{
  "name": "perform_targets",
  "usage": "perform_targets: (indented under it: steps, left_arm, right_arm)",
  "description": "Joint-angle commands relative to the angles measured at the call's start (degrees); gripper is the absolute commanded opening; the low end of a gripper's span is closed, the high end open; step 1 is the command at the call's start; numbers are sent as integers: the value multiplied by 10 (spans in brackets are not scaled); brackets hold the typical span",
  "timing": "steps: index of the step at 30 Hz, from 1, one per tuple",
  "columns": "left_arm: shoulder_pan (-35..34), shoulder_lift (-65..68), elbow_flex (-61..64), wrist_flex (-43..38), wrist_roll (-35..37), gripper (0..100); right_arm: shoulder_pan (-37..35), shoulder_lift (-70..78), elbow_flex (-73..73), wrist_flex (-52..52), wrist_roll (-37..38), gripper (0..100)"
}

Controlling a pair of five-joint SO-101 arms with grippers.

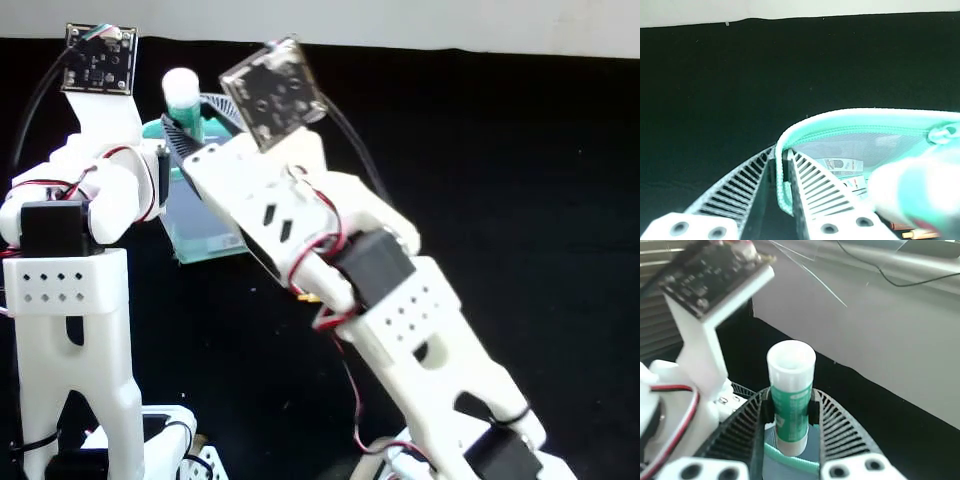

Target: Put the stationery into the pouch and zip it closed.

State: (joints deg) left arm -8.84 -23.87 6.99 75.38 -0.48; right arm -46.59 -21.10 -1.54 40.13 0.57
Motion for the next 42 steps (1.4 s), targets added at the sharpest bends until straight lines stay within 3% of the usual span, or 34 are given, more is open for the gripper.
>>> perform_targets:
  steps: [1,19,25,28,35,38,42]
  left_arm:
    - [0,19,5,16,2,6]
    - [0,19,4,14,2,6]
    - [0,20,4,14,2,6]
    - [0,22,6,14,2,6]
    - [-2,22,7,14,2,6]
    - [-1,22,6,14,2,6]
    - [0,22,7,14,2,6]
  right_arm:
    - [23,18,-22,-15,-4,5]
    - [17,5,163,-109,-3,11]
    - [17,3,160,-109,-40,266]
    - [21,3,140,-106,-54,286]
    - [24,0,35,-35,-89,285]
    - [60,-31,-12,23,-109,285]
    - [102,-74,-71,138,-39,285]
